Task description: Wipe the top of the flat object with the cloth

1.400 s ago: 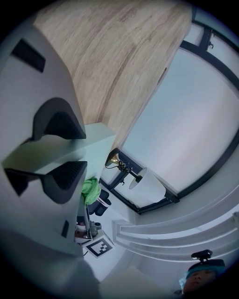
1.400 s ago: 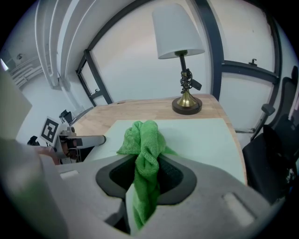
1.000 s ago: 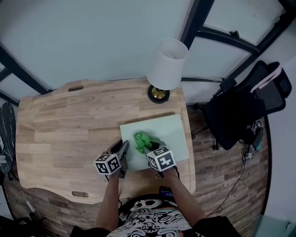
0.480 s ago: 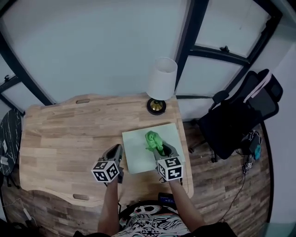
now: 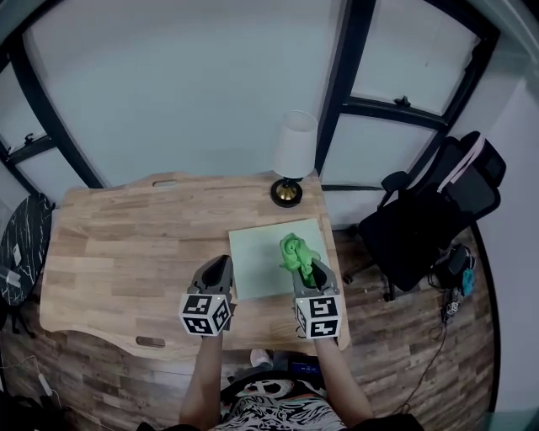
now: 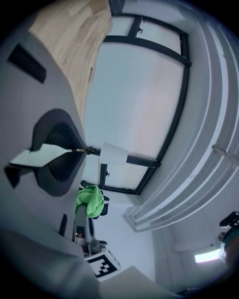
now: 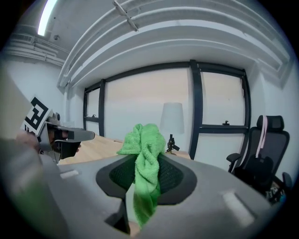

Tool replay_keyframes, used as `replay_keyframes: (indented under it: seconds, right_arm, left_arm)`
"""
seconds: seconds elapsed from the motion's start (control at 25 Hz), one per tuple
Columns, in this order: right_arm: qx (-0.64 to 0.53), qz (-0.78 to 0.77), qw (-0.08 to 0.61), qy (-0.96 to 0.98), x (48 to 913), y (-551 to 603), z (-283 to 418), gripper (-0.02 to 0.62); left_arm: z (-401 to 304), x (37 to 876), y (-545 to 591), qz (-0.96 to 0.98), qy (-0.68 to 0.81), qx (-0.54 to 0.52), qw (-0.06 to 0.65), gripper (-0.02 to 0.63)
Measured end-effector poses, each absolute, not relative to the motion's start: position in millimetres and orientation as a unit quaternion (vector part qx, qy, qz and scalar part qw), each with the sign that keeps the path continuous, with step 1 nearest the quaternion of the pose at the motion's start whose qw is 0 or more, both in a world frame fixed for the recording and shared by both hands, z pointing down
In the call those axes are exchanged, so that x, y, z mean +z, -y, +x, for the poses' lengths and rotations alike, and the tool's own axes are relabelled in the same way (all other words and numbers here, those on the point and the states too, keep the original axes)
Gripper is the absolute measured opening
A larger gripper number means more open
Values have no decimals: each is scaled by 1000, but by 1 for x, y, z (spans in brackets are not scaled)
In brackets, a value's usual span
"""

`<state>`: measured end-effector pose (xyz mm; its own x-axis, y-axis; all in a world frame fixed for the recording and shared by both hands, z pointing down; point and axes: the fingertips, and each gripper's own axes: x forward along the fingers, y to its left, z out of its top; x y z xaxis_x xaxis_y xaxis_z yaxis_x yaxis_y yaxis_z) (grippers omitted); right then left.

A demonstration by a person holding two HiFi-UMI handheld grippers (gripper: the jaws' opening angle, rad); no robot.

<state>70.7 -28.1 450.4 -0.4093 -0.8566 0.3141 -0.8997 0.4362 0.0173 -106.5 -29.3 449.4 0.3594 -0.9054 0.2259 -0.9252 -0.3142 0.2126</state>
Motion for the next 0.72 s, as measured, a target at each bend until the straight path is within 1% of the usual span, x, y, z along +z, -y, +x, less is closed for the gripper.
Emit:
replay_keyframes:
  seconds: [0.2, 0.4, 0.72]
  right_arm:
    - [58, 525, 129, 839, 437, 7, 77, 115]
    - [52, 521, 128, 843, 433, -14, 91, 115]
    - [46, 525, 131, 840, 429, -46, 116, 115]
  left_arm:
    - [-104, 428, 14, 800, 588, 43, 115, 18]
    - [-83, 419, -15, 806, 577, 24, 127, 8]
    - [-83, 418, -50, 791, 598, 19, 125, 8]
